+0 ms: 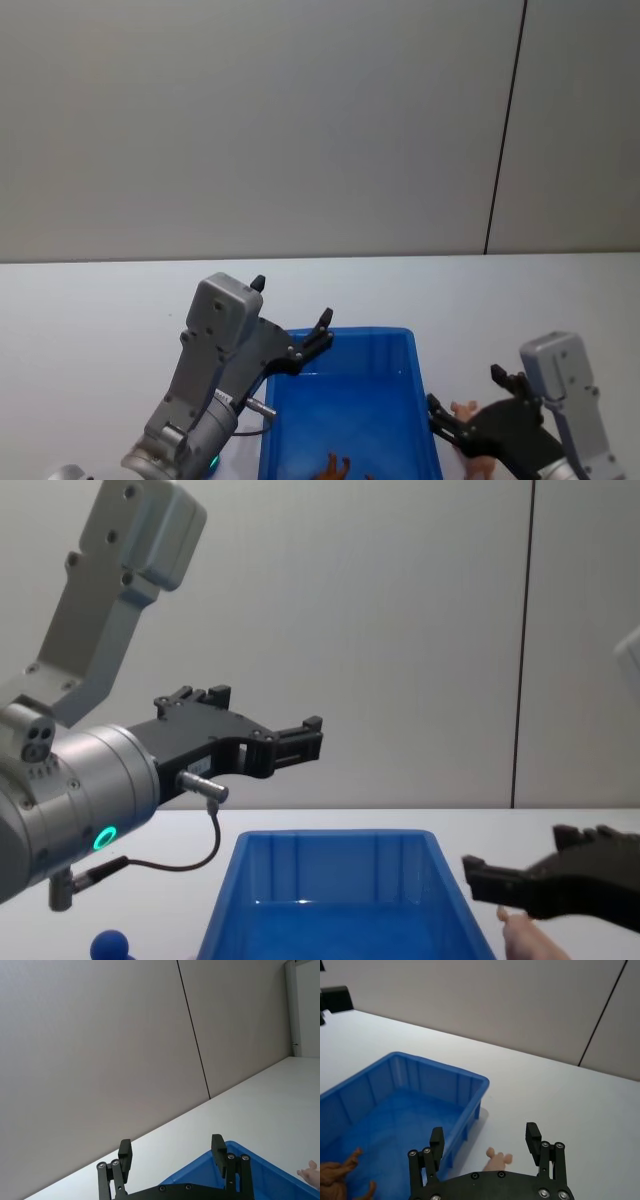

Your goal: Pick up the two dolls from the table and place them into the box.

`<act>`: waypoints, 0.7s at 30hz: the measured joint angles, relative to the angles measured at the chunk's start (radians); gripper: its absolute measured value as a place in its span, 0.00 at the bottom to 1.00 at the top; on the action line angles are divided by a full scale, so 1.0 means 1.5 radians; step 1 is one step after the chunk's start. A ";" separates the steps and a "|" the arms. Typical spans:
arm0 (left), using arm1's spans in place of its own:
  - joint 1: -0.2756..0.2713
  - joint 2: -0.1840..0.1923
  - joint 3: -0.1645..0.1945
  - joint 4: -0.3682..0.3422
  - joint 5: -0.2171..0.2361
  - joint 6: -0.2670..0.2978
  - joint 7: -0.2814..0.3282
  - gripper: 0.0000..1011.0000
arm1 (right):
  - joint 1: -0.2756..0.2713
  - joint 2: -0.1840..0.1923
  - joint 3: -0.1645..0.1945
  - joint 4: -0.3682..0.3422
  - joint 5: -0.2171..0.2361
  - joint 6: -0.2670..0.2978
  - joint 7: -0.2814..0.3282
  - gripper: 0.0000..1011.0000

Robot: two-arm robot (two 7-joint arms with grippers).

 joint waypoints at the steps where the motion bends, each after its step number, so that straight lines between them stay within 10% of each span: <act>1: 0.000 0.000 0.000 0.000 0.000 0.000 0.000 0.99 | -0.004 0.002 0.001 -0.001 0.001 0.003 -0.004 0.99; 21: 0.000 0.000 0.000 0.000 0.000 0.000 0.000 0.99 | -0.035 0.009 0.001 0.003 0.009 0.028 -0.025 0.99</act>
